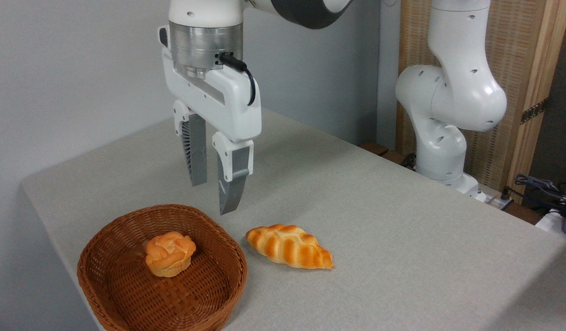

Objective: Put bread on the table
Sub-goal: 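Lower the open gripper down onto the round orange bun in the basket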

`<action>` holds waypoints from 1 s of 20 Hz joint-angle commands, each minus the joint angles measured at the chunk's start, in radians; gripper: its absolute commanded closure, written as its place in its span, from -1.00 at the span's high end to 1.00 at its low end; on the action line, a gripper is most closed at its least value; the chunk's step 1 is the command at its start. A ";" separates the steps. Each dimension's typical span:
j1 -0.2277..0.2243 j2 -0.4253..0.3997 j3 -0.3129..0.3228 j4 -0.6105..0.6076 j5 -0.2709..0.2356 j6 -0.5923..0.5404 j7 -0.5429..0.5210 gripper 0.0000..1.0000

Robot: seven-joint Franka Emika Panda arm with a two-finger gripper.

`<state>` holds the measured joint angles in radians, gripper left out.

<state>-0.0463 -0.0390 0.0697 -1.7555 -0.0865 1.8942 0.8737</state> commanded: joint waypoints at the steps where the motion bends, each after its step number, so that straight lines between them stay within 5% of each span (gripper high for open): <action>1: -0.018 0.037 -0.010 -0.002 -0.024 0.086 -0.005 1.00; 10: -0.029 0.148 -0.097 -0.002 -0.007 0.200 0.008 1.00; 20: -0.030 0.246 -0.168 0.001 0.079 0.213 0.215 1.00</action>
<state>-0.0772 0.1823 -0.0831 -1.7588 -0.0470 2.0881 1.0556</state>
